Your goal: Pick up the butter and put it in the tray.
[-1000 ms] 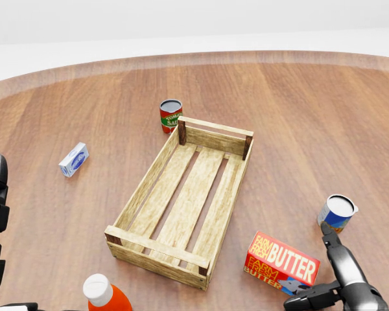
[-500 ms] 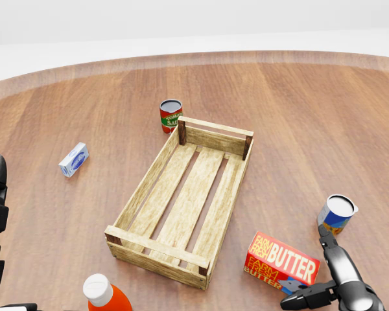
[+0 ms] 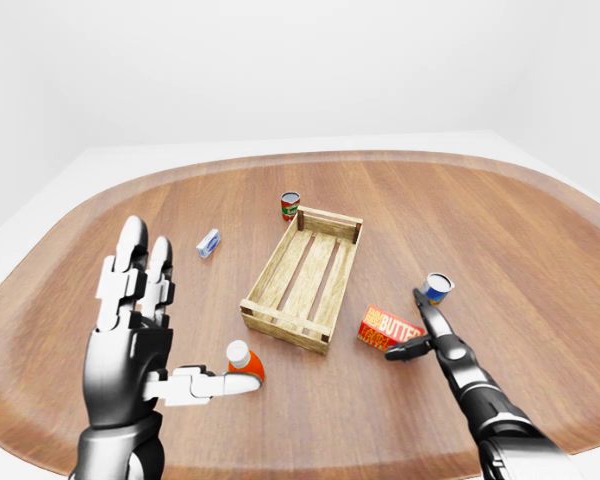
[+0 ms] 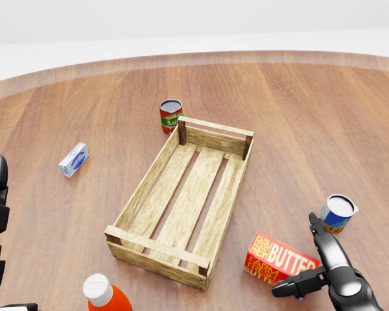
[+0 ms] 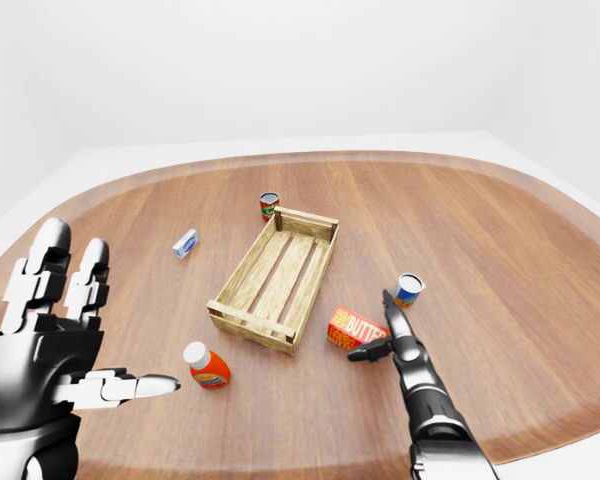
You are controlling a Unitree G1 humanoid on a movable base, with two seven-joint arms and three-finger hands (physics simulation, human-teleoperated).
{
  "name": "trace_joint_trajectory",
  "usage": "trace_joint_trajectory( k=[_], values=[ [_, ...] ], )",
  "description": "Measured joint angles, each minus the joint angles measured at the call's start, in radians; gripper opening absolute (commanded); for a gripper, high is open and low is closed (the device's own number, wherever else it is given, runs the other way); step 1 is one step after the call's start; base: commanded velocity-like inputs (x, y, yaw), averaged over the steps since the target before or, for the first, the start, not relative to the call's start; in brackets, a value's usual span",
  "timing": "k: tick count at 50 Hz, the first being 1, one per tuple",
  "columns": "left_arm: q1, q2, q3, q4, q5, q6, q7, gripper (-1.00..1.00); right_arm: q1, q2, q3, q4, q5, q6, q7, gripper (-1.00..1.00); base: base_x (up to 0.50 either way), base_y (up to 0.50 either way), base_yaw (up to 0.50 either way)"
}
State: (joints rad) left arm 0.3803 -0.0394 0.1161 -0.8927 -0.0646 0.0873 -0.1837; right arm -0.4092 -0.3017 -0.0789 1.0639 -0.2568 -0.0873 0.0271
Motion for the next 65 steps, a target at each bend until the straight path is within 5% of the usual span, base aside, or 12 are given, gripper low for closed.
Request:
trace_joint_trajectory(
  k=[22,23,24,25,50,58,65],
  values=[
    [-0.006,-0.002,0.012,-0.004,-0.007,0.000,-0.003,1.00,0.024,0.017,-0.002,0.059,-0.006,0.000,0.003,1.00,0.00,0.00,0.00],
    [-0.006,-0.002,0.012,-0.004,-0.007,0.000,-0.003,1.00,0.024,0.017,-0.003,0.059,-0.007,0.000,0.003,0.68,0.00,0.00,0.00],
    [-0.006,-0.002,0.012,-0.004,-0.007,0.000,-0.003,1.00,0.024,0.016,-0.006,0.058,-0.007,0.000,0.002,-0.92,0.00,0.00,0.00],
    [-0.006,-0.002,0.012,-0.003,-0.007,0.000,-0.003,1.00,0.024,0.015,-0.009,0.057,-0.009,0.000,0.000,-1.00,0.00,0.00,0.00],
    [-0.005,-0.001,0.008,0.002,-0.004,0.000,-0.003,1.00,0.029,0.014,-0.009,0.047,-0.027,0.000,-0.005,-1.00,0.00,0.00,0.00],
    [-0.004,-0.001,0.009,0.000,-0.005,0.000,-0.004,1.00,0.034,0.020,-0.013,0.038,-0.059,0.000,-0.089,-1.00,0.00,0.00,0.00],
    [-0.003,-0.002,0.009,-0.002,-0.005,0.000,-0.005,1.00,0.072,0.004,-0.011,-0.023,-0.017,0.000,-0.016,-1.00,0.00,0.00,0.00]
  ],
)
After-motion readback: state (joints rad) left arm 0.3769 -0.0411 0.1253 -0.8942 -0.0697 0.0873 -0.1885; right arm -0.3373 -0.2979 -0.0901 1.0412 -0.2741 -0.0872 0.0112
